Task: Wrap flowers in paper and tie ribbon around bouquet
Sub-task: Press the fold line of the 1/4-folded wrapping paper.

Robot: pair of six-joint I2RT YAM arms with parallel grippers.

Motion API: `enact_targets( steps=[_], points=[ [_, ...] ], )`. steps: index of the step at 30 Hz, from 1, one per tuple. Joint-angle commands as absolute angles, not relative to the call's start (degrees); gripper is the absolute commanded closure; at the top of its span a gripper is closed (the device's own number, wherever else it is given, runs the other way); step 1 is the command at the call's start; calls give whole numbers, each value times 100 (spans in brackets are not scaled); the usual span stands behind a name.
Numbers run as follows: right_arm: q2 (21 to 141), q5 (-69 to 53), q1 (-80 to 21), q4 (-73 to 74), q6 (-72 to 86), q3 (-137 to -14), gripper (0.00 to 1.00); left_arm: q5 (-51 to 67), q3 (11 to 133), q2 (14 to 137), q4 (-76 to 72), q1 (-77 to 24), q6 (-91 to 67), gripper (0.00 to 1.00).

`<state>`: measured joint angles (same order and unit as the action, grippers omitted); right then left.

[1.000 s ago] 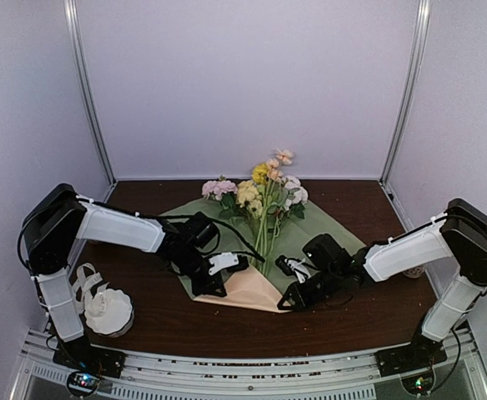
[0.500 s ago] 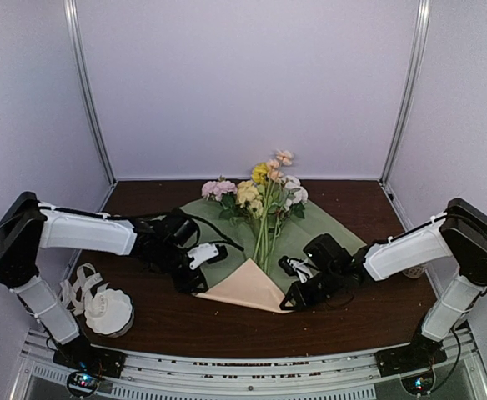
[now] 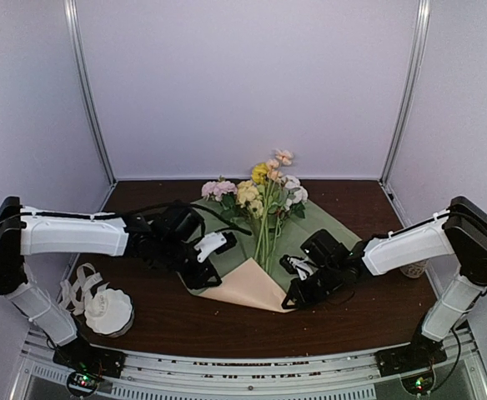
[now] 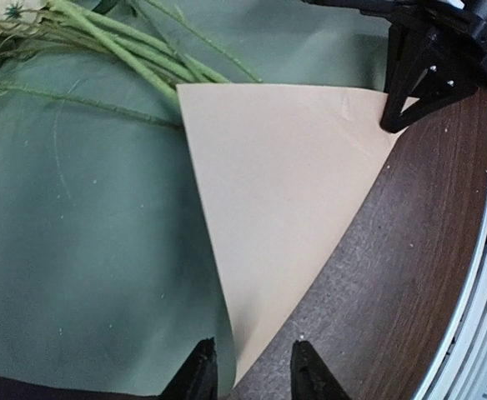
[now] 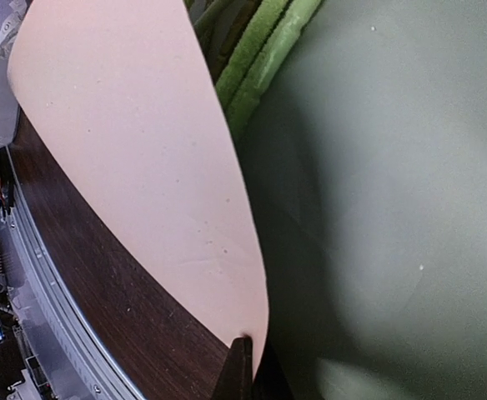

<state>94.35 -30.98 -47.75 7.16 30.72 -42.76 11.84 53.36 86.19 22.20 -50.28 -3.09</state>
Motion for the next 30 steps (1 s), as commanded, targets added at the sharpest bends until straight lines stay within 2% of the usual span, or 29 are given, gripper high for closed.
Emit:
enact_targets(
  steps=[1,6,11,15,20,25,30],
  points=[
    [9353,-2891,-4756,792,3295,-4245,100,1190,6268,9441,2966,-5115,200,67],
    [9358,-3011,-4760,675,3352,-4218,100,1359,6404,10185,3349,-5099,337,67],
    [9431,-3053,-4756,673,3366,-4185,100,1431,5984,10154,3558,-4878,391,65],
    [9299,-2842,-4755,840,3366,-4144,100,1601,6269,10763,3949,-4817,455,67],
    [9180,-2658,-4755,826,3498,-4082,98,1377,6198,10633,3921,-4781,381,67],
    [9241,-2515,-4763,937,3548,-4122,90,1256,6172,10595,3861,-4894,291,68],
    [9258,-2492,-4755,1106,3613,-4136,91,981,6199,10671,3892,-5027,227,71]
  ],
)
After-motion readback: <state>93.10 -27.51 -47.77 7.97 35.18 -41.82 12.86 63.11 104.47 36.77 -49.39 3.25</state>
